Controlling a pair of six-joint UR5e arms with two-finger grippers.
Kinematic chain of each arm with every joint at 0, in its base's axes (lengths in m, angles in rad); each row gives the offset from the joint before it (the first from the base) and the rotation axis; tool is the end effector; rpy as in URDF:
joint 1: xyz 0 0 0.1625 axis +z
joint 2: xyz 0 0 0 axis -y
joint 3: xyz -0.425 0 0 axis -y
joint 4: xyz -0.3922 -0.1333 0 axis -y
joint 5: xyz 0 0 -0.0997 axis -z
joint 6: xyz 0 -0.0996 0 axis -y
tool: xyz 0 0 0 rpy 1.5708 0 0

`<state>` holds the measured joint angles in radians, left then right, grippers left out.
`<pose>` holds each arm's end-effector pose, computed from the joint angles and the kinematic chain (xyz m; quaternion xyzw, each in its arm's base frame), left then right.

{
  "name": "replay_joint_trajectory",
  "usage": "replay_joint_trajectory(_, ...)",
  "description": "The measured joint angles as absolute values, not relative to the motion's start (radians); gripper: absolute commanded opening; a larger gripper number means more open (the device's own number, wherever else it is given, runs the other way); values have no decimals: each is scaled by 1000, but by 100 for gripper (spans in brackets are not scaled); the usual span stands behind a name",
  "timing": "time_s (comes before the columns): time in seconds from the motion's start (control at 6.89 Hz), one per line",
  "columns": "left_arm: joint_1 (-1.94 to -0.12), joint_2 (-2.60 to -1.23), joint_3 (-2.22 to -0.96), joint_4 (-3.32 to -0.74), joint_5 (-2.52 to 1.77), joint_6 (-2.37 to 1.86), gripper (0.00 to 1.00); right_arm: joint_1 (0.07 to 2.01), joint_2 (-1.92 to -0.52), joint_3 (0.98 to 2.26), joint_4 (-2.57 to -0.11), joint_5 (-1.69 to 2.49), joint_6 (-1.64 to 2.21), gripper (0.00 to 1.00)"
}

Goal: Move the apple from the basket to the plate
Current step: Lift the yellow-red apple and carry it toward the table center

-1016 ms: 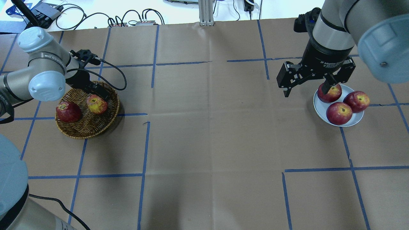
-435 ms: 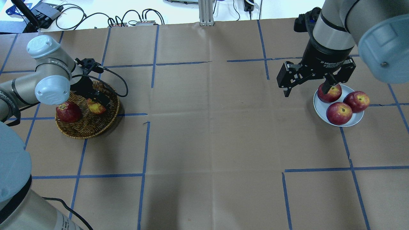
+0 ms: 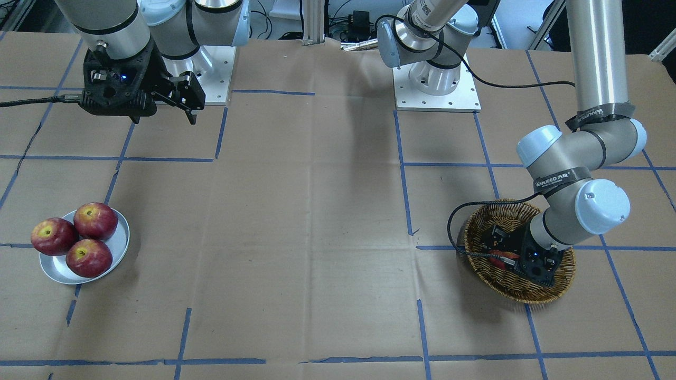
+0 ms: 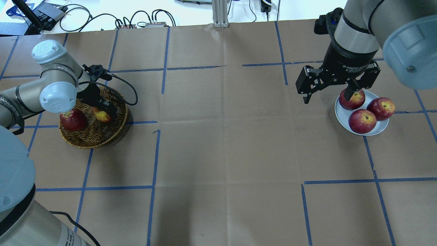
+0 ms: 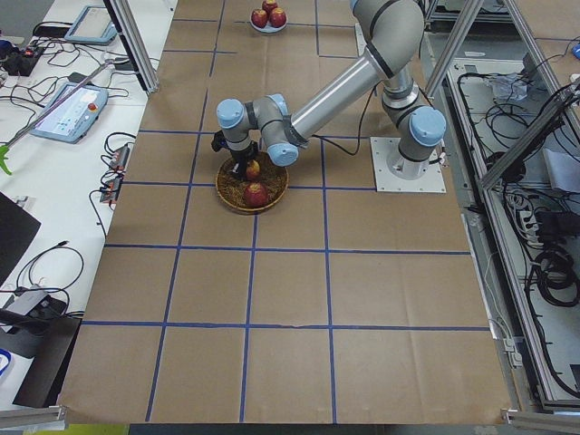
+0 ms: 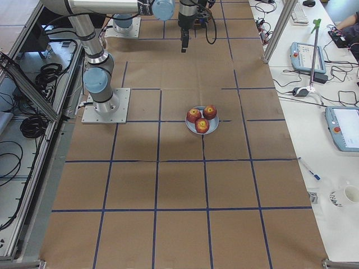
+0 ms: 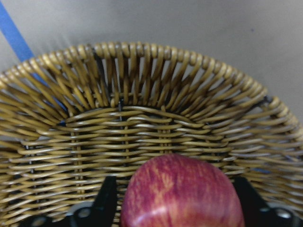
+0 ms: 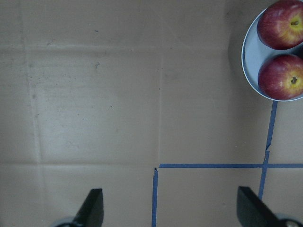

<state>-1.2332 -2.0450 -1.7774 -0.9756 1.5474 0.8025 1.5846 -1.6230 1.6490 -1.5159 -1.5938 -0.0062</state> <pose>0.0673 -0.6013 0.1860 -0.2297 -0.9723 -0.0297 0.0329 0.1374 -0.4594 0.4694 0.0105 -0.9991 -0.0404 0.0116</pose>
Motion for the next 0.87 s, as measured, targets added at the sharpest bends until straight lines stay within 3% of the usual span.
replay_joint_trajectory(0.29, -1281, -1979, -1755, -1010, 1545, 705, 57, 1585, -1623, 1649, -1517, -1594, -5, 100)
replay_joint_trajectory(0.58, -1489, -1912, -1743, -1032, 1541, 305, 56, 1585, -1623, 1649, -1517, -1594, -6, 100)
replay_joint_trajectory(0.87, -1727, -1939, -1703, -1025, 1540, -107, 55, 1585, -1623, 1649, -1517, -1594, -6, 100)
